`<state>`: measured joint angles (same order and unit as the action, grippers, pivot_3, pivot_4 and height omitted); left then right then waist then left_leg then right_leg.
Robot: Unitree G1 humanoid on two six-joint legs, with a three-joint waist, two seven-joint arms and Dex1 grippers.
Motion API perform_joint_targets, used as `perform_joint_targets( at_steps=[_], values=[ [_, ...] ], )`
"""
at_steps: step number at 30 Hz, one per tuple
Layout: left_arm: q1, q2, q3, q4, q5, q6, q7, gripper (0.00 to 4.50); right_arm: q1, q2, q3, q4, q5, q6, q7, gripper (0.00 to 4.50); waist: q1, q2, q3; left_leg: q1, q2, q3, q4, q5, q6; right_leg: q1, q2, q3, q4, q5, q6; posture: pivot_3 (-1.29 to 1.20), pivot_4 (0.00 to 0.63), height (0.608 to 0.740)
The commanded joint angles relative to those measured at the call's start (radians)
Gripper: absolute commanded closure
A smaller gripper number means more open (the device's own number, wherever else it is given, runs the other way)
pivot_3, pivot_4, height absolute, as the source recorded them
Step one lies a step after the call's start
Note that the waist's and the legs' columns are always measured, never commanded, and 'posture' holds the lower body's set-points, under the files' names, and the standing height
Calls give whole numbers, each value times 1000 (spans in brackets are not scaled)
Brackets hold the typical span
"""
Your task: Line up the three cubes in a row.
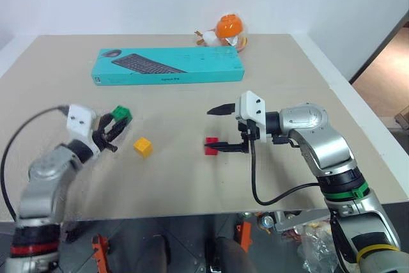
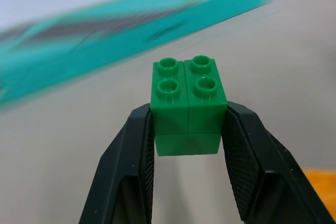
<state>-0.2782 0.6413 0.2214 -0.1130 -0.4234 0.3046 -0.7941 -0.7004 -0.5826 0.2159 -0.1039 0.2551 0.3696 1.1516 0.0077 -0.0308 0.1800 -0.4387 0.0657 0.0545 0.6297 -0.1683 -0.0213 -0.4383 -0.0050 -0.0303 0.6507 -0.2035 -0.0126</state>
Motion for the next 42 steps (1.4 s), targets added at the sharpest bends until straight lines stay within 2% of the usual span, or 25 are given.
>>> perform_joint_targets(
  at_steps=[1, 9, 14, 21, 42],
  values=[
    [-67, 51, -70, 29, -30, -40, -196, 3235, 5, -19, -45, -52, 30, 19, -12, 0, 0, 0, 0, 0, 0, 0, 0, 0, 0, 0, 0, 0, 0, 0, 0, 0, 150, 740],
    [-263, 27, -269, 195, 46, -122, -424, 3235, 49, -18, -90, -90, 95, 122, -66, 0, 0, 0, 0, 0, 0, 0, 1, 0, 0, 0, 1, 0, 0, 0, 1, 0, 150, 740],
    [-357, -23, -346, 304, 106, -168, -474, 3235, 78, -29, -107, -108, 118, 133, -74, 0, 0, 0, 0, -1, 0, 0, 1, 0, 0, 0, 2, 1, 0, 0, 1, 0, 150, 740],
    [-409, -61, -427, 393, 197, -213, -498, 3235, 109, -48, -104, -129, 115, 130, -97, 0, 0, 0, 0, -1, 0, 0, 2, 0, 0, 0, 2, 2, 1, 1, 1, 0, 150, 740],
    [-416, -68, -439, 428, 269, -192, -506, 3235, 115, -69, -93, -124, 111, 116, -100, 0, 0, 0, 0, -1, 0, -1, 4, 0, 0, 0, 2, 2, 2, 1, 2, 0, 150, 740]
  ],
)
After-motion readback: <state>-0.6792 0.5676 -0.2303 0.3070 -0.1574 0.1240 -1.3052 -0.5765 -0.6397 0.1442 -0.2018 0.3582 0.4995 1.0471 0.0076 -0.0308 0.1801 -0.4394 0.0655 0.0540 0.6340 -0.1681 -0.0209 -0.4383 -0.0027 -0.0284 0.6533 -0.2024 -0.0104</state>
